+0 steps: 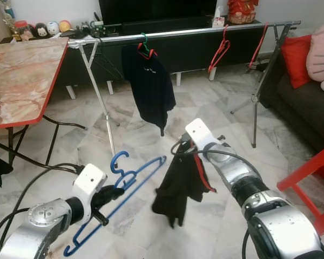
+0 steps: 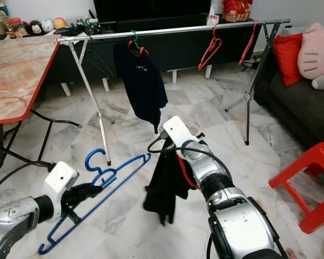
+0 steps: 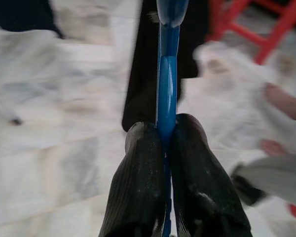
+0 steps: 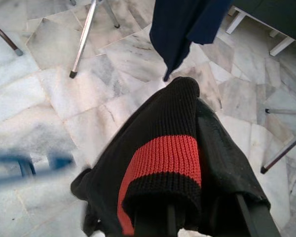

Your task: Hang hanger

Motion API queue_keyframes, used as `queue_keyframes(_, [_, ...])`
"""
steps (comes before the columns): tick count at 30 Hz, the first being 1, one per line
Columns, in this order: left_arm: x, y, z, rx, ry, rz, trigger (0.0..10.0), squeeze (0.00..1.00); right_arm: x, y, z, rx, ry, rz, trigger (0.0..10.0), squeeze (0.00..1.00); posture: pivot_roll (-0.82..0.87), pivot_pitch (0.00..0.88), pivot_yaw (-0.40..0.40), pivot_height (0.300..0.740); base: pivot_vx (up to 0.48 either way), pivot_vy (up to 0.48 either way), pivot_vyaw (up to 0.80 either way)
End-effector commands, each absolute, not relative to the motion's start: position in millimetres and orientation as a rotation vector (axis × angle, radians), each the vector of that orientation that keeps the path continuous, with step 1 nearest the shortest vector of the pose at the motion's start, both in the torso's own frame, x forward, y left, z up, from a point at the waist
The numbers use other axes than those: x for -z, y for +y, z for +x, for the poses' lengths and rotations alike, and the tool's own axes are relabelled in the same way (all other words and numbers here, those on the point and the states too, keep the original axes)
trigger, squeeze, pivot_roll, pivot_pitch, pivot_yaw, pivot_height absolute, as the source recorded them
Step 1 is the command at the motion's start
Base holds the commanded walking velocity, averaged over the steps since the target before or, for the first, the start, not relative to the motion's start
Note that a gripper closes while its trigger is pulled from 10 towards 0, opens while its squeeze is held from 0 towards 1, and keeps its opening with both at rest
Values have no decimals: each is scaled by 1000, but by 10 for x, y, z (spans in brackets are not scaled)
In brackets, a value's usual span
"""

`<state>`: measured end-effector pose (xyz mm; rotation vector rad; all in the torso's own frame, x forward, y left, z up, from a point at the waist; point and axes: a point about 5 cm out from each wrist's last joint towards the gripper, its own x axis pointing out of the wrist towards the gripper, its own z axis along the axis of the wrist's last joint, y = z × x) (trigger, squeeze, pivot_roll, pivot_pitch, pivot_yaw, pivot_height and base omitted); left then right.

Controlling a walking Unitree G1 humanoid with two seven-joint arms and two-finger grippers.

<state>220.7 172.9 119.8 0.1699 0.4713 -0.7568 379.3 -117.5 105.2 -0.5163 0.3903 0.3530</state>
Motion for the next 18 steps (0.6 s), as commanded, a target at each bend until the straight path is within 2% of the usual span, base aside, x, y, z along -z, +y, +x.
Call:
queue_keyframes(1, [-1253, 1679, 2138, 830, 476, 159, 10000, 0, -1076, -1139, 3800, -362, 370, -508, 10000, 0, -106, 0, 7, 740, 0, 0, 0])
queue_keyframes(7, [-1359, 1578, 2066, 954, 449, 130, 10000, 0, -1063, -1130, 3796, -367, 376, -510, 10000, 0, -101, 0, 6, 740, 0, 0, 0])
queue_keyframes(18, [-1428, 1347, 2183, 892, 412, 193, 10000, 0, -1097, -1088, 3811, -366, 365, -498, 10000, 0, -102, 0, 9, 740, 0, 0, 0])
